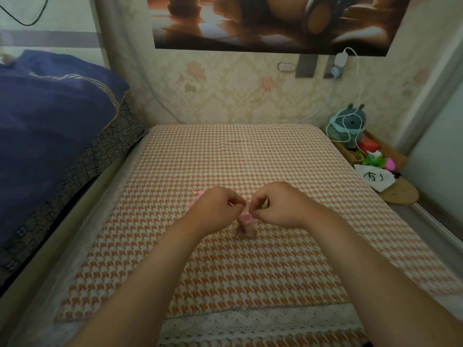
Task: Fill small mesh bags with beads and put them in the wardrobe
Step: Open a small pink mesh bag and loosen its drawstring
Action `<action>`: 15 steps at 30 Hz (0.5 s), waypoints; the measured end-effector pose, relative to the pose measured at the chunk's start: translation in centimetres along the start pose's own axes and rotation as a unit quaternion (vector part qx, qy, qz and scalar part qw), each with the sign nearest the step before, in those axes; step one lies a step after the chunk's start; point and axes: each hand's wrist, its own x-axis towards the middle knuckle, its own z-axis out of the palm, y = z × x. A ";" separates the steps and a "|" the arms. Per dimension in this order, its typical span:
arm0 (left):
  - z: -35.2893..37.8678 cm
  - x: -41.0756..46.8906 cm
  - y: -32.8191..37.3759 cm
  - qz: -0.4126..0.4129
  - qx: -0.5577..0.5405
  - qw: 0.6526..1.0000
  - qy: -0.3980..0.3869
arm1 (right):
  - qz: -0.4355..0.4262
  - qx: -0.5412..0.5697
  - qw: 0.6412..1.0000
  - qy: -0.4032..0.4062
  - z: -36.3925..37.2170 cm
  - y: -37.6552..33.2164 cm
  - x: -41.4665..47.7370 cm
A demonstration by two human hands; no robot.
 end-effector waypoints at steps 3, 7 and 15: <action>0.4 0.0 0.7 0.003 -0.003 1.000 -0.005 | 0.014 0.066 0.997 0.029 -0.4 0.9 -0.5; 0.5 -0.1 1.0 -0.006 -0.010 1.000 -0.014 | 0.057 0.031 0.994 0.091 -0.2 2.7 -1.0; 0.7 0.1 0.3 -0.011 -0.020 1.000 0.003 | 0.084 -0.092 0.991 0.049 2.8 3.7 -0.4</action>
